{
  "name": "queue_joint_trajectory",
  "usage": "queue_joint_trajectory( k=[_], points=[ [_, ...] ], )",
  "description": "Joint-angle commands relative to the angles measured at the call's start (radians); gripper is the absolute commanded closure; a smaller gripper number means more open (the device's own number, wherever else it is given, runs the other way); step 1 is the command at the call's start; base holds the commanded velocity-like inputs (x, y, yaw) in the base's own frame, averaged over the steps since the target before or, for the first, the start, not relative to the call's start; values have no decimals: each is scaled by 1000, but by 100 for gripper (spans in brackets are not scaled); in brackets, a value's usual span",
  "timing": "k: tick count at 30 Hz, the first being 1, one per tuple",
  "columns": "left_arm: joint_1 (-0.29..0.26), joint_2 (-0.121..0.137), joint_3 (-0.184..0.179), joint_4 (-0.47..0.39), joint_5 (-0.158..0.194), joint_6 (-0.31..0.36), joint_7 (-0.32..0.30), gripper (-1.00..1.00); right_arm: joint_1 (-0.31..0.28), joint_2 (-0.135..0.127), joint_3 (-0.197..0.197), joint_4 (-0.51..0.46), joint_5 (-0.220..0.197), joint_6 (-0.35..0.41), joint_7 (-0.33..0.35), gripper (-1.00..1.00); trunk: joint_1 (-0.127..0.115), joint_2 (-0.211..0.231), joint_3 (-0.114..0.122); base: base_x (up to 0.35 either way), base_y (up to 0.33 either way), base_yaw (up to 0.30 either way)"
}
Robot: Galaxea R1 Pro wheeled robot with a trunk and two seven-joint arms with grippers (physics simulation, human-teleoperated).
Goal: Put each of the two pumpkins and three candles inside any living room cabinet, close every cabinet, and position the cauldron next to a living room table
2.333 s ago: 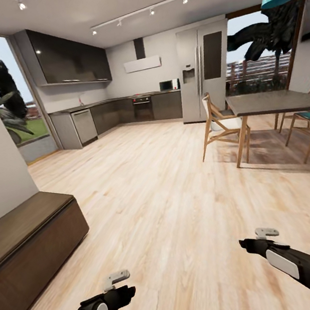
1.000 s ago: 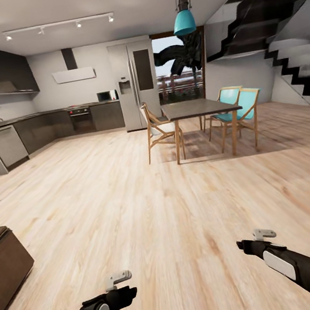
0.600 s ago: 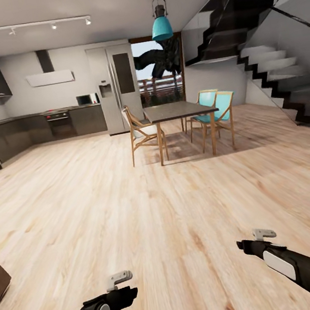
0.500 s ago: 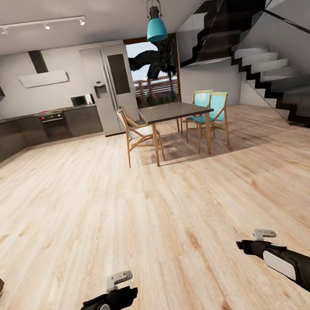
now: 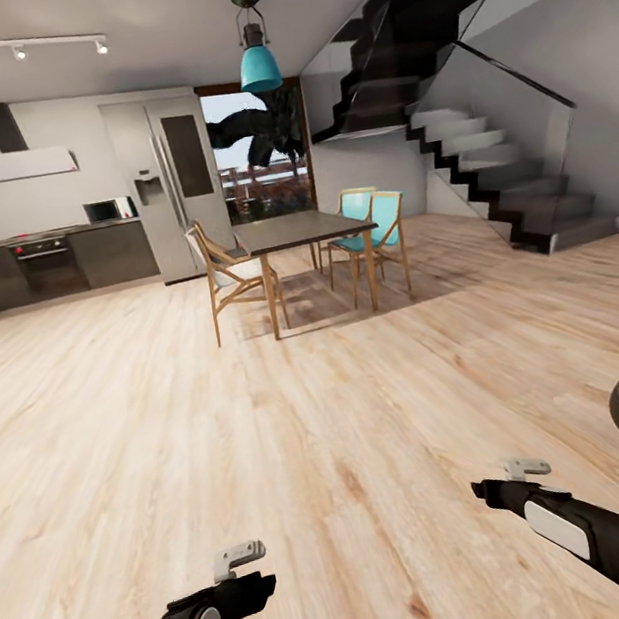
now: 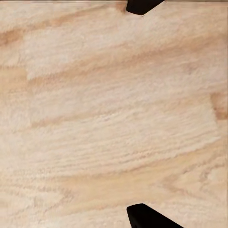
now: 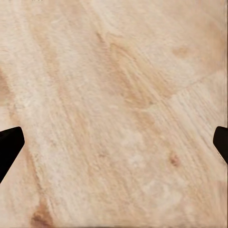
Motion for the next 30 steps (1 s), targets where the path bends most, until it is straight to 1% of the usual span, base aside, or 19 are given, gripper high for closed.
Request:
queue_joint_trajectory(
  k=[1, 19, 25, 30],
  points=[
    [0, 1, -2, -2, 11, 2, 10, -100, -1, 0, 7, -3, -5, 3, -8, -100, 0, 0, -1, 0, 0, -291],
    [0, 2, -8, -2, 9, 2, 10, -100, -1, 2, 7, -3, -5, 3, -8, -100, 0, 0, -1, 0, 6, -291],
    [-1, 3, -9, -2, 8, 0, 10, -100, -1, 2, 7, -3, -5, 3, -8, -100, 0, 0, -1, 19, 130, -291],
    [-2, 4, -9, -2, 7, -6, 10, -100, -1, 2, 7, -3, -5, 3, -8, -100, 0, 0, -1, 142, 164, -291]
  ],
)
